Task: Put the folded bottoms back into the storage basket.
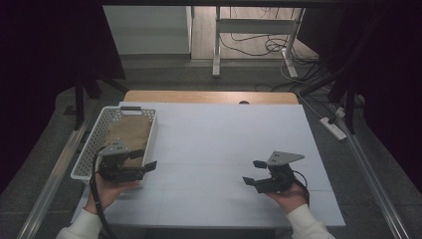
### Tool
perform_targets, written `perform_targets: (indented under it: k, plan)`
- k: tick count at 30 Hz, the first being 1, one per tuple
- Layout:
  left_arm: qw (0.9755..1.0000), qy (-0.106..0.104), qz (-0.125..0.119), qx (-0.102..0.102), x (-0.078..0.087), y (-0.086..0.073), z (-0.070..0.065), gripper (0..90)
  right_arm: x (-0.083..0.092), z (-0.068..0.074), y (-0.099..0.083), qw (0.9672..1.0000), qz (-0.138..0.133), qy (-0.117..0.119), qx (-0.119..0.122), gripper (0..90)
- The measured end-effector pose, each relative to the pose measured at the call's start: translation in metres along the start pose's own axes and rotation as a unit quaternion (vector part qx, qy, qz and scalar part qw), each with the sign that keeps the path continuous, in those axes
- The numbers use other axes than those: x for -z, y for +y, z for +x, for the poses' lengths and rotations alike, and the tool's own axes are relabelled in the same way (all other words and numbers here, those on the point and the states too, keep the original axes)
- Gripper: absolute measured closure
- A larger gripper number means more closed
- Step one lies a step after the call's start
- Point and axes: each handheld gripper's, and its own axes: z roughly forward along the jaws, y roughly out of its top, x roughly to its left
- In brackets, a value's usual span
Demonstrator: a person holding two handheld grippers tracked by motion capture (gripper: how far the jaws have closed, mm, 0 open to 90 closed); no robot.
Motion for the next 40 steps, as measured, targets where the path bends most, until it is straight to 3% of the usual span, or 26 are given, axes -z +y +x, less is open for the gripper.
perform_targets:
  k: [9, 12, 21, 40]
  plan:
    - [0.9999, 0.004, -0.001, -0.01, -0.002, -0.013, -0.01, 28.6, 0.039, -0.017, -0.028, 0.9987, -0.022, -0.037, -0.028, 26.4]
    - [0.9999, 0.003, 0.001, -0.01, -0.003, -0.014, -0.01, 28.8, 0.039, -0.02, -0.031, 0.9986, -0.012, -0.047, -0.02, 26.3]
    - [0.9999, -0.001, 0.011, -0.012, -0.01, -0.018, -0.008, 28.4, 0.036, -0.023, -0.032, 0.999, -0.008, -0.041, -0.017, 26.4]
    - [0.9999, 0.002, 0.006, -0.014, -0.006, -0.016, -0.009, 27.1, 0.035, -0.02, -0.031, 0.9992, -0.007, -0.039, -0.003, 26.3]
